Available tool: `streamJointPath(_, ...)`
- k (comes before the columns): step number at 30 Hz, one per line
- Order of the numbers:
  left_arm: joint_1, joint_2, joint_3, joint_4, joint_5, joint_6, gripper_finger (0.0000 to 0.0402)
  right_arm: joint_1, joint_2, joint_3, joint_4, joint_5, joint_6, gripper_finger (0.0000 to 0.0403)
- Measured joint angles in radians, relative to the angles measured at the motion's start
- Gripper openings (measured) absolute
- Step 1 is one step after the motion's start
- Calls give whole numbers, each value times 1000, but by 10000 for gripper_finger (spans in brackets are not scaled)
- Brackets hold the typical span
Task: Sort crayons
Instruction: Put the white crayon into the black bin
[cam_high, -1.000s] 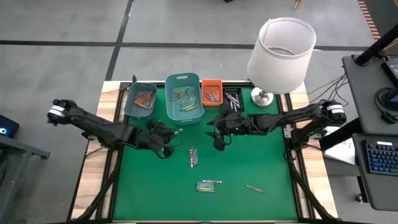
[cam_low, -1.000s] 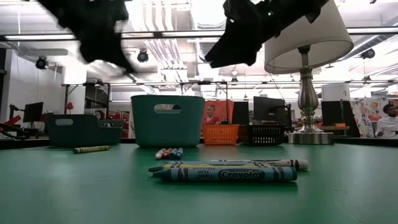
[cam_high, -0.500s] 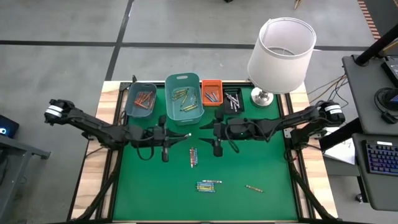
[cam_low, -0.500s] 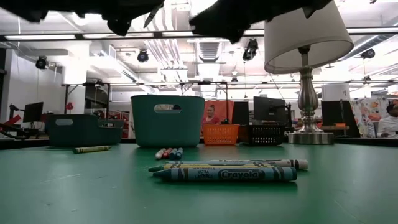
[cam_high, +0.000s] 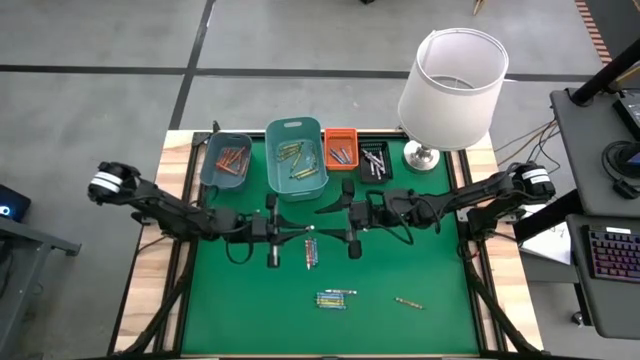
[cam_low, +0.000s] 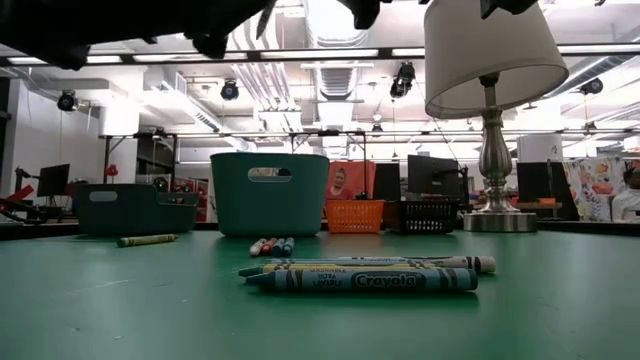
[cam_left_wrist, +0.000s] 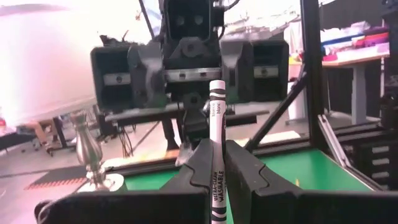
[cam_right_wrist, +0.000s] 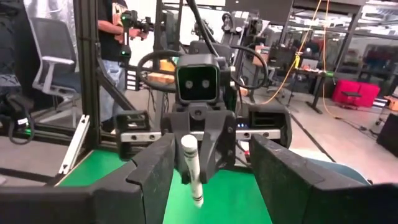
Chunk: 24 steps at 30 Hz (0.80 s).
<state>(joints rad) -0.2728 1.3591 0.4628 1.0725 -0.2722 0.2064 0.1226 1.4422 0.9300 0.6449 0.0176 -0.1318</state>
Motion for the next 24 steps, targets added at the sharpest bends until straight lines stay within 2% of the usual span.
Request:
streamJointPath(8,6,127,103,53,-7,26,0,0,0,0,-1,-3,0,201)
streamJointPath(16,13,155,132,52,-7,26,0,9,0,0,-3,1,-1,198)
streamJointPath(20,13,149,132,55,-7,22,0,10,0,0,-3,0,-2,163)
streamJointPath(24,14,149,131,56,-12,20,0,9,0,-1,-3,-1,-4,95)
